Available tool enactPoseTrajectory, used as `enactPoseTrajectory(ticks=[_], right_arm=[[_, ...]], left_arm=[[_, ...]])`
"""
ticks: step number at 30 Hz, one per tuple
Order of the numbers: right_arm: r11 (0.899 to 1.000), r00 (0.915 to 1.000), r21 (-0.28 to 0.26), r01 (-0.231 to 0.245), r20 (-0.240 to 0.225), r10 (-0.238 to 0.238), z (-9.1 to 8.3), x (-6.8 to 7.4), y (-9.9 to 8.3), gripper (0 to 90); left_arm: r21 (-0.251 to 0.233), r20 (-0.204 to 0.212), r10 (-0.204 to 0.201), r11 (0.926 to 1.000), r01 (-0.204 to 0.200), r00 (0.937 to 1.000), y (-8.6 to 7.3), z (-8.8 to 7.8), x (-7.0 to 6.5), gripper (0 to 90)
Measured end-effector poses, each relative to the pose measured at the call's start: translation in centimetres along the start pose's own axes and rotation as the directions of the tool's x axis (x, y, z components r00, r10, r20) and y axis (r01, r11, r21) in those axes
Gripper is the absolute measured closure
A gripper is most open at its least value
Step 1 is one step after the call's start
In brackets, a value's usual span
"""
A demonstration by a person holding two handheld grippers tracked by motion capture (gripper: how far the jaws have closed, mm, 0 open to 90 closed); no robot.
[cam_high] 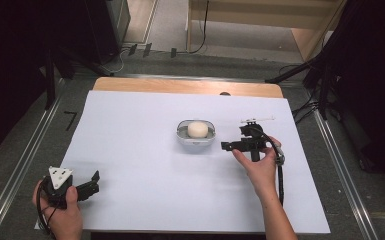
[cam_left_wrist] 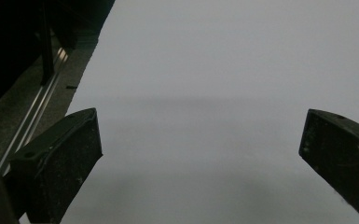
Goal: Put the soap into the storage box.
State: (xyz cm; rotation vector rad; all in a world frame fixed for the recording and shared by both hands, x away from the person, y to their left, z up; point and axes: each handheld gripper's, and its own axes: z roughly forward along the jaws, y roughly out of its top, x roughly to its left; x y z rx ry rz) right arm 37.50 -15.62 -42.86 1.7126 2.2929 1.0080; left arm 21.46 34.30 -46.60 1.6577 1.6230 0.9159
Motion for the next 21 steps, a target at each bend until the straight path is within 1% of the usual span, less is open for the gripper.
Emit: enactPoseTrajectory(ticks=[5, 7, 9, 11, 13, 21], right_arm=[[1.000, 1.0000, -0.007, 0.003, 0.004, -0.003, -0.2, -0.5, -0.5, 15.9], [1.000, 1.0000, -0.008, -0.006, 0.004, 0.006, -0.2, -0.7, -0.8, 15.9], [1.000, 0.9999, -0.011, -0.005, 0.009, 0.005, -0.3, -1.1, -1.3, 15.7], [1.000, 1.0000, -0.012, -0.006, 0.007, 0.006, -0.4, -1.1, -1.4, 15.7], [1.000, 0.9999, -0.024, -0.012, 0.004, 0.012, -0.6, -1.5, -1.9, 15.4], [0.999, 0.9998, -0.030, -0.017, 0.005, 0.017, -1.1, -2.5, -3.0, 14.3]], left_arm=[[-0.001, 0.000, 0.001, 1.0000, -0.001, 1.0000, 0.0, 0.0, 0.0, 0.0], [-0.001, -0.001, 0.002, 1.0000, -0.002, 1.0000, 0.0, 0.0, 0.0, 0.0], [-0.001, 0.000, 0.001, 1.0000, -0.001, 1.0000, 0.0, 0.0, 0.0, 0.0], [-0.001, 0.000, 0.001, 1.0000, -0.001, 1.0000, 0.0, 0.0, 0.0, 0.0], [0.001, -0.001, 0.003, 1.0000, -0.003, 1.0000, 0.0, 0.0, 0.0, 0.0], [0.001, -0.001, 0.003, 1.0000, -0.003, 1.0000, 0.0, 0.0, -0.1, 0.0]])
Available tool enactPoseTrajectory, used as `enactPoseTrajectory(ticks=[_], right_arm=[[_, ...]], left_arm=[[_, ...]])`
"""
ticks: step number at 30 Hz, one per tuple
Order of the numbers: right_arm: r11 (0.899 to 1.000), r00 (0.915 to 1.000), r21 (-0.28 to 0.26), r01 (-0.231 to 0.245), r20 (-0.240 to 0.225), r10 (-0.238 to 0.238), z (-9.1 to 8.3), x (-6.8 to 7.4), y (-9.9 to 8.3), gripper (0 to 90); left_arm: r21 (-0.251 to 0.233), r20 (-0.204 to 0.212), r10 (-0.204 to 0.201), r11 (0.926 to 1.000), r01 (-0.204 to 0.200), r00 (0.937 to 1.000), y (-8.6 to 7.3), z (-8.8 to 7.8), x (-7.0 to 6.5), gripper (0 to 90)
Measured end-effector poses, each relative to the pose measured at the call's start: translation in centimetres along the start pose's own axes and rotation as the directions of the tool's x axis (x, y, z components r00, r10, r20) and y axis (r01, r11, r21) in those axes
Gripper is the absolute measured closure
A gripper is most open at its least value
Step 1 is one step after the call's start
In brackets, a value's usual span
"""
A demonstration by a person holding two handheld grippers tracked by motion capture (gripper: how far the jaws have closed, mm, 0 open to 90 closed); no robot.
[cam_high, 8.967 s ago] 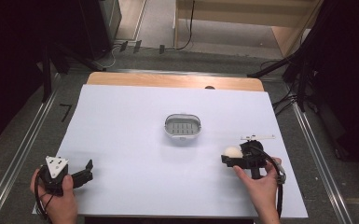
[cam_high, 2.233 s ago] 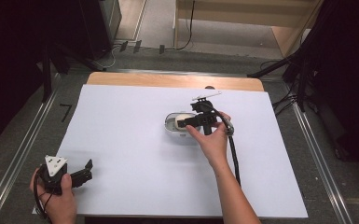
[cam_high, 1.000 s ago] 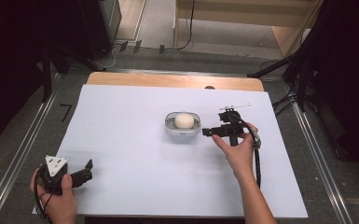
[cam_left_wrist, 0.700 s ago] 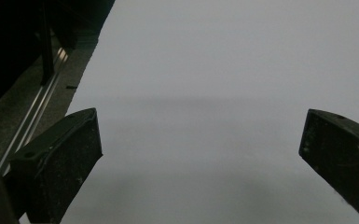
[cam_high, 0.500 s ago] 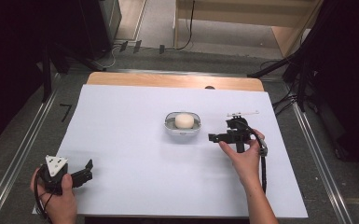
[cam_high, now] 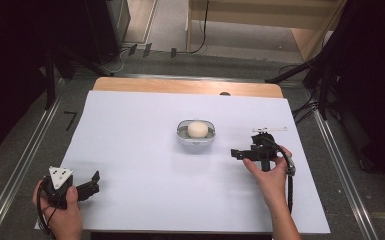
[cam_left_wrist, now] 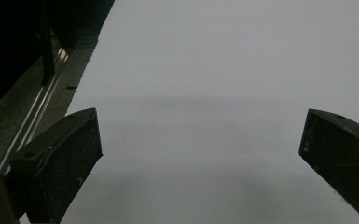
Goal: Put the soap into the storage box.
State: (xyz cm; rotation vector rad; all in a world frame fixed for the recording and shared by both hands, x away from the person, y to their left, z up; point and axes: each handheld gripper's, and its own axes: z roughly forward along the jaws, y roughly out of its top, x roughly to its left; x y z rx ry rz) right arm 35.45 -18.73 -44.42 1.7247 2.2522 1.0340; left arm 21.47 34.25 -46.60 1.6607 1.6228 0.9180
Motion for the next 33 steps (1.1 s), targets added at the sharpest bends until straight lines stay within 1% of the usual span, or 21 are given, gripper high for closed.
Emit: enactPoseTrajectory(ticks=[14, 15, 17, 18, 22, 23, 24, 26, 27, 29, 33], right_arm=[[1.000, 0.9998, -0.013, -0.016, 0.011, 0.016, -0.7, -1.5, -1.9, 13.9], [1.000, 0.9997, -0.015, -0.009, 0.024, 0.009, -0.8, -1.6, -2.1, 14.0], [1.000, 0.9996, -0.017, -0.004, 0.030, 0.005, -0.9, -1.7, -2.2, 14.0], [1.000, 0.9994, -0.022, 0.007, 0.033, -0.006, -1.1, -1.9, -2.5, 13.9], [1.000, 0.9996, -0.027, -0.008, 0.027, 0.009, -1.3, -2.3, -3.1, 13.9], [1.000, 0.9996, -0.027, -0.008, 0.027, 0.009, -1.3, -2.3, -3.1, 13.9], [1.000, 0.9993, -0.027, -0.008, 0.036, 0.009, -1.3, -2.6, -3.5, 13.9], [1.000, 0.9994, -0.029, -0.010, 0.034, 0.011, -1.4, -2.6, -3.6, 13.9], [0.999, 0.9995, -0.033, -0.004, 0.032, 0.005, -1.5, -3.0, -4.0, 13.8], [0.999, 0.9994, -0.036, -0.013, 0.033, 0.014, -1.7, -3.2, -4.3, 13.8], [0.999, 0.9993, -0.038, -0.016, 0.033, 0.017, -1.9, -3.5, -4.7, 13.8]], left_arm=[[0.000, -0.001, 0.001, 1.0000, -0.001, 1.0000, 0.0, 0.0, 0.0, 0.0], [0.002, -0.001, 0.003, 1.0000, -0.003, 1.0000, 0.0, 0.0, 0.0, 0.0], [0.003, -0.001, 0.004, 1.0000, -0.004, 1.0000, 0.0, 0.0, 0.0, 0.0], [0.003, -0.002, 0.005, 1.0000, -0.005, 1.0000, 0.0, 0.0, 0.0, 0.0], [0.003, -0.002, 0.006, 1.0000, -0.006, 1.0000, 0.0, 0.0, -0.1, 0.0], [0.003, -0.002, 0.006, 1.0000, -0.006, 1.0000, 0.0, 0.0, -0.1, 0.0], [0.003, -0.003, 0.006, 1.0000, -0.006, 1.0000, 0.0, 0.0, -0.1, 0.0], [0.002, -0.001, 0.006, 1.0000, -0.006, 1.0000, 0.0, 0.0, -0.1, 0.0], [0.001, -0.003, 0.007, 1.0000, -0.007, 1.0000, 0.0, 0.0, -0.1, 0.0], [0.001, -0.005, 0.008, 1.0000, -0.008, 1.0000, 0.0, 0.0, -0.1, 0.0], [0.001, -0.005, 0.010, 0.9999, -0.010, 0.9999, 0.0, 0.0, -0.1, 0.0]])
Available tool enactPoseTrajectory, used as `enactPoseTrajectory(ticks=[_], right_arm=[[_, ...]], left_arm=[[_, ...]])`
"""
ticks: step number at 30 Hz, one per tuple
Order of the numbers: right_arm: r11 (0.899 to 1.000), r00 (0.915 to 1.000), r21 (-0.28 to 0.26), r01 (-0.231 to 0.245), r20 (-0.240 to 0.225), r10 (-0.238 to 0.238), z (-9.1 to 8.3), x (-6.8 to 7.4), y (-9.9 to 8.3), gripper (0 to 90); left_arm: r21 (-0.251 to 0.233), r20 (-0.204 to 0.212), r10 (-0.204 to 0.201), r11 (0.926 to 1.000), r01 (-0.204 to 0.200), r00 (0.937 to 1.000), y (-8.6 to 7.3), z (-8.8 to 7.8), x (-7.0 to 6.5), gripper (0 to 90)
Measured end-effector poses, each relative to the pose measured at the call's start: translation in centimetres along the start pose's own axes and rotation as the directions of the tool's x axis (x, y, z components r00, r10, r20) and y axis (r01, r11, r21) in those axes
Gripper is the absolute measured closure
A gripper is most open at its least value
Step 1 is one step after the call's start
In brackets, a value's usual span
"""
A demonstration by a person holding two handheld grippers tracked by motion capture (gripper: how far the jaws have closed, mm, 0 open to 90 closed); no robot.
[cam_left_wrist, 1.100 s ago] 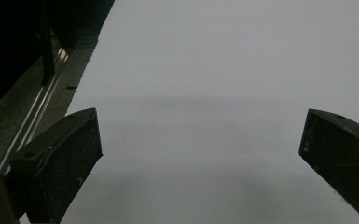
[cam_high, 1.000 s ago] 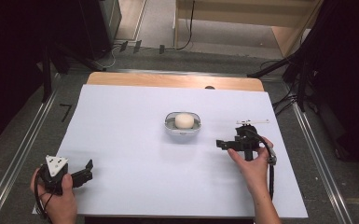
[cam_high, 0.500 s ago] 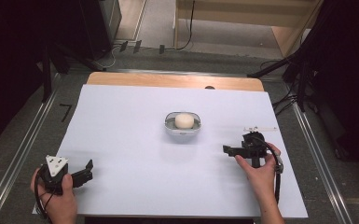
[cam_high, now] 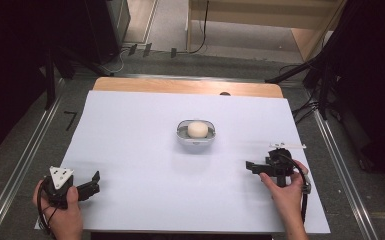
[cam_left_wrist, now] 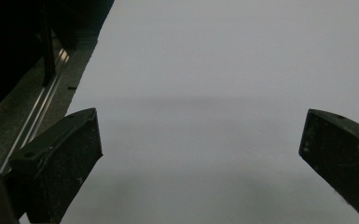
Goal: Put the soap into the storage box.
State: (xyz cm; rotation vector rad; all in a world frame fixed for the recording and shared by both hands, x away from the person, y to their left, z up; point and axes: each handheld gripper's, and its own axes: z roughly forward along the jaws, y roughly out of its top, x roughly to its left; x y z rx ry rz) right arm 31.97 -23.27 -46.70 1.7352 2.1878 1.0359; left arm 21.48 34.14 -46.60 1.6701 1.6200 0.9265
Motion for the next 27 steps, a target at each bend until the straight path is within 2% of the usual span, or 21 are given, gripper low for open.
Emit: enactPoseTrajectory(ticks=[5, 17, 27], right_arm=[[1.000, 0.9999, -0.014, -0.008, -0.011, 0.008, -0.4, -0.6, -0.5, 13.8], [1.000, 0.9999, -0.017, -0.013, 0.007, 0.013, -1.3, -1.5, -1.6, 13.7], [0.999, 0.9994, -0.027, -0.033, 0.006, 0.033, -2.3, -3.0, -2.8, 13.7]], left_arm=[[0.003, -0.001, 0.004, 1.0000, -0.004, 1.0000, 0.0, 0.0, 0.0, 0.0], [0.002, -0.002, 0.006, 1.0000, -0.006, 1.0000, 0.0, 0.0, -0.1, 0.0], [0.005, -0.002, 0.012, 0.9999, -0.012, 0.9999, 0.0, 0.0, -0.1, 0.0]])
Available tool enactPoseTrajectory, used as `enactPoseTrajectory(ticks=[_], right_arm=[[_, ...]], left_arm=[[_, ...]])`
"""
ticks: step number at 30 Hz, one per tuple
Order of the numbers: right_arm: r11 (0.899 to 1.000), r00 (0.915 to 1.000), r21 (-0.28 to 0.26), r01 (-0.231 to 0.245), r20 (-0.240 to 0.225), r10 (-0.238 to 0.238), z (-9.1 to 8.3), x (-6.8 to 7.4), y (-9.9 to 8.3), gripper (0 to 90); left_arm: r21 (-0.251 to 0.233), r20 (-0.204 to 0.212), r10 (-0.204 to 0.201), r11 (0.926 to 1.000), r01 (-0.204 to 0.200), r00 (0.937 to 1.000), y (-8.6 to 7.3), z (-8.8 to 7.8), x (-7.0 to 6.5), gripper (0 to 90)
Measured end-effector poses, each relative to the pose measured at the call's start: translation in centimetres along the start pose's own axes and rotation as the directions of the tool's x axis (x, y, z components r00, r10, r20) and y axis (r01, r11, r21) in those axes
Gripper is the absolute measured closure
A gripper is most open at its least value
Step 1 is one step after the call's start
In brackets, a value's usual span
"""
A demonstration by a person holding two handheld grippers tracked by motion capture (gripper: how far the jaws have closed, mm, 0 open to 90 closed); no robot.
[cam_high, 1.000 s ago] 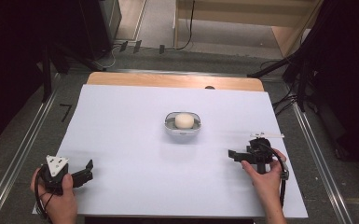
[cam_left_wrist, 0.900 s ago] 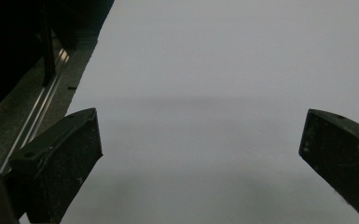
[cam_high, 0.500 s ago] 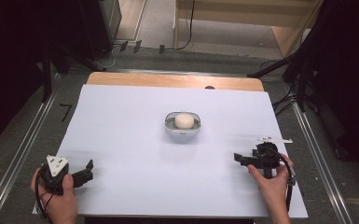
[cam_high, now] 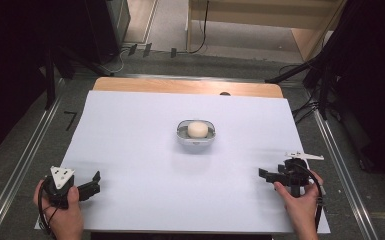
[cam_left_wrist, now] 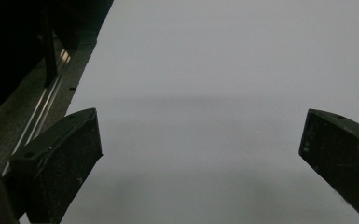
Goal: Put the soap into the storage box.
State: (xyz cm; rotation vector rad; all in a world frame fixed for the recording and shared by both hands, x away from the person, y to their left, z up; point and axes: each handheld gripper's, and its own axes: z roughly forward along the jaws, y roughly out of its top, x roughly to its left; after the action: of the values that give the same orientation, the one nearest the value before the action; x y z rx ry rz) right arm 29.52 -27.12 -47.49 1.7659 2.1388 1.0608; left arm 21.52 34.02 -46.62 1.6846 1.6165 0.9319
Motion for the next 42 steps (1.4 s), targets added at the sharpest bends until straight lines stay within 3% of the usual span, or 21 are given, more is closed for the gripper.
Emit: enactPoseTrajectory(ticks=[30, 36, 38, 42], right_arm=[[0.994, 0.9993, -0.102, -0.038, 0.001, 0.038, -4.8, -4.6, -4.0, 13.8], [0.986, 0.9958, -0.147, -0.084, -0.049, 0.077, -5.8, -5.7, -5.1, 16.2], [0.986, 0.9962, -0.150, -0.077, -0.051, 0.070, -5.8, -5.6, -5.2, 16.9], [0.993, 1.0000, -0.119, -0.009, -0.001, 0.009, -5.4, -4.8, -5.3, 17.4]], left_arm=[[-0.003, -0.008, 0.009, 0.9999, -0.009, 0.9999, 0.0, 0.0, -0.1, 0.0], [0.000, -0.007, 0.009, 1.0000, -0.009, 0.9999, 0.0, 0.0, -0.1, 0.0], [0.001, -0.007, 0.009, 1.0000, -0.009, 0.9999, 0.0, 0.0, -0.1, 0.0], [0.008, -0.005, 0.003, 1.0000, -0.003, 1.0000, 0.0, 0.1, 0.0, 0.0]])
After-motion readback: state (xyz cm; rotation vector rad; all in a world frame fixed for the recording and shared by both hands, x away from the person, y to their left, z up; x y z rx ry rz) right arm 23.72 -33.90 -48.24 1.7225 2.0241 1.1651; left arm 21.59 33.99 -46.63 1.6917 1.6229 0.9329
